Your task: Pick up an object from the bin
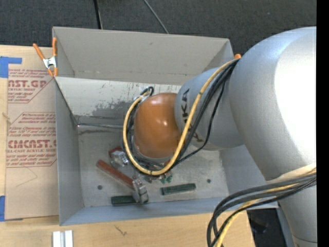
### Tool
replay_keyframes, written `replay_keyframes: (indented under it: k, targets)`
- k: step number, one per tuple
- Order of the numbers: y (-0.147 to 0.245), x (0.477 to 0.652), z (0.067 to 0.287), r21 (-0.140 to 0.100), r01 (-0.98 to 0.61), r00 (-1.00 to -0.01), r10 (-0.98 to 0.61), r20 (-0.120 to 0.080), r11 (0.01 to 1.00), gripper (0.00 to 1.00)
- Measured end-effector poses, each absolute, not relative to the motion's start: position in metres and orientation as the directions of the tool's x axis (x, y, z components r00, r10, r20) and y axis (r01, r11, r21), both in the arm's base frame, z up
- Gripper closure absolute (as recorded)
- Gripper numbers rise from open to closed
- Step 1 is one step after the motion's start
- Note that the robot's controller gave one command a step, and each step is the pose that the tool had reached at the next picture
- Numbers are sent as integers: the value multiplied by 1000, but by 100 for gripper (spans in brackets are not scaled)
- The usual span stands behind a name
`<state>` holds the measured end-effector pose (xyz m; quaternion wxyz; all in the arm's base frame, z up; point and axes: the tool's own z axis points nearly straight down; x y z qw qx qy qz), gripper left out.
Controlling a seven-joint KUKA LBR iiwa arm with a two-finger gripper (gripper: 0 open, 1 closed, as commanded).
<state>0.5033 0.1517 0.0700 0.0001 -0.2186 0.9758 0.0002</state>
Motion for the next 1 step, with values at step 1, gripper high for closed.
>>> replay_keyframes:
  k: [1]
  targets:
    - [184,494,71,2,-258,-966,-258,-1,966,100]
